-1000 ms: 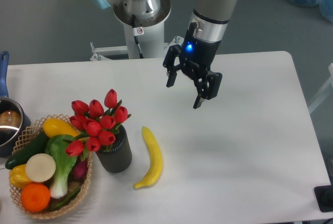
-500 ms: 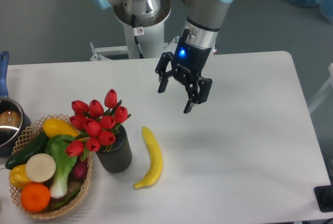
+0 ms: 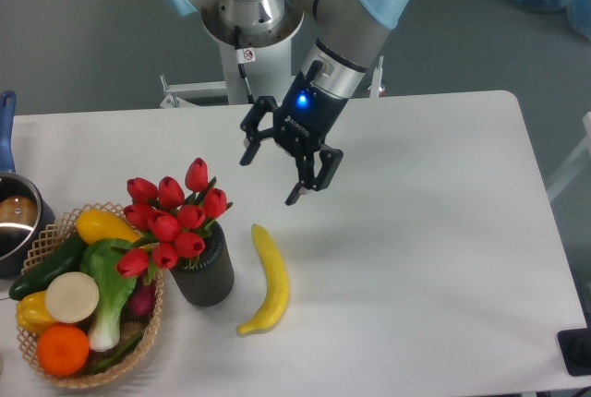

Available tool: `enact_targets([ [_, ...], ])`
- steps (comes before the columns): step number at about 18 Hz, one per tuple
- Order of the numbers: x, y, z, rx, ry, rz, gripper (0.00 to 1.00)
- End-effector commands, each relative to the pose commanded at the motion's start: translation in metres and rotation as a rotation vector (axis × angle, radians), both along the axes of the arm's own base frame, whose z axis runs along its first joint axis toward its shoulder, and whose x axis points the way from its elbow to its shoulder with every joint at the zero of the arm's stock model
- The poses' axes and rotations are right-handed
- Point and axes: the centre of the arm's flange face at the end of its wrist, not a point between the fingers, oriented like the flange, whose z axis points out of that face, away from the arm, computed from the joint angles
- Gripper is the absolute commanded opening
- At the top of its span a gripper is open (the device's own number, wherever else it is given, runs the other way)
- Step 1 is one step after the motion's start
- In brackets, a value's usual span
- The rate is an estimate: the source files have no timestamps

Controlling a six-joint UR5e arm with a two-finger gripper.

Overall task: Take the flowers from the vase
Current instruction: 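Move the open gripper toward the red tulips in the black vase, then lower the gripper around the tulip stems just above the vase rim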

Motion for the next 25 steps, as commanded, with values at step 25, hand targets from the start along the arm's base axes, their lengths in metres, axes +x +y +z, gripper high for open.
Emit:
enact_targets([
  [25, 0.017, 0.076, -0.043, 0.165, -0.045, -0.179, 1.00],
])
